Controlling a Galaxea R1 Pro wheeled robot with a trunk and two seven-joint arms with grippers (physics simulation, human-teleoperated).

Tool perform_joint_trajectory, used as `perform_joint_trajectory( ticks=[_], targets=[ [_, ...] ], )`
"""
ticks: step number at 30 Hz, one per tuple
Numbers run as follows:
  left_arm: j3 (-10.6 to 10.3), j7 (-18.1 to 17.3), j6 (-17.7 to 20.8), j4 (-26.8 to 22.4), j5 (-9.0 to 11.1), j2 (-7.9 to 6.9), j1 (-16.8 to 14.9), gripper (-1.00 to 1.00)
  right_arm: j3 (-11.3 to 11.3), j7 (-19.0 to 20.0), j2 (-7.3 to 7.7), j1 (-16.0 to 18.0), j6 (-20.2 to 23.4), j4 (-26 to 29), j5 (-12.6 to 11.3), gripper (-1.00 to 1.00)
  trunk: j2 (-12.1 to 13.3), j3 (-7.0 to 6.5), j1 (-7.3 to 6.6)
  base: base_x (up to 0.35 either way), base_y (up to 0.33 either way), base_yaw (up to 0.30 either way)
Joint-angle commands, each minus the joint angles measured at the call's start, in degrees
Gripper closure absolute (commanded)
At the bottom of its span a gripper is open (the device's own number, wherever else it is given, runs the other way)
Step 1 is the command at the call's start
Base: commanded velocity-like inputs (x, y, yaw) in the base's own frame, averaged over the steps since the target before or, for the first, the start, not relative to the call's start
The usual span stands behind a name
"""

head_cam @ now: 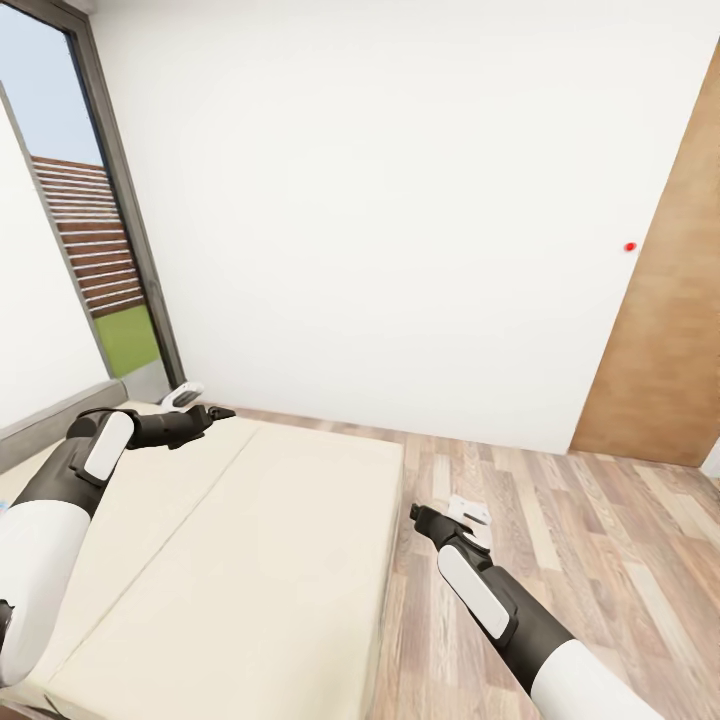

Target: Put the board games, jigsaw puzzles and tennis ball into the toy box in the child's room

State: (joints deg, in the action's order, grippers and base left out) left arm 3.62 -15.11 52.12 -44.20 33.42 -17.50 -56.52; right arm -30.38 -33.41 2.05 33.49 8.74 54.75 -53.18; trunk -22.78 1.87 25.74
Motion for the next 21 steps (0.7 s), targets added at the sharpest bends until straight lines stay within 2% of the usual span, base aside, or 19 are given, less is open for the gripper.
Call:
perform_joint_trajectory(
  ticks=[1, 9, 14, 21],
  targets=[
    [0.16, -0.43, 0.26, 0.00, -0.37, 0.01, -0.04, -1.00, -0.21, -0.42, 0.06, 0.09, 0.22, 0.10, -0.17, -1.00, -0.14, 0.09, 0.04, 0.000, 0.262, -0.139],
    [0.16, -0.44, 0.26, 0.00, -0.37, 0.01, -0.03, -1.00, -0.21, -0.43, 0.06, 0.09, 0.22, 0.10, -0.17, -1.00, -0.14, -0.41, 0.04, 0.000, 0.235, -0.176],
    [0.16, -0.44, 0.26, 0.00, -0.37, 0.01, -0.06, -1.00, -0.21, -0.42, 0.06, 0.09, 0.22, 0.10, -0.17, -1.00, -0.14, -0.69, 0.04, 0.000, 0.072, -0.159],
    [0.16, -0.42, 0.26, 0.00, -0.37, 0.01, -0.06, -1.00, -0.21, -0.43, 0.06, 0.09, 0.22, 0.10, -0.17, -1.00, -0.14, -0.79, 0.04, 0.000, 0.036, -0.041]
  ],
)
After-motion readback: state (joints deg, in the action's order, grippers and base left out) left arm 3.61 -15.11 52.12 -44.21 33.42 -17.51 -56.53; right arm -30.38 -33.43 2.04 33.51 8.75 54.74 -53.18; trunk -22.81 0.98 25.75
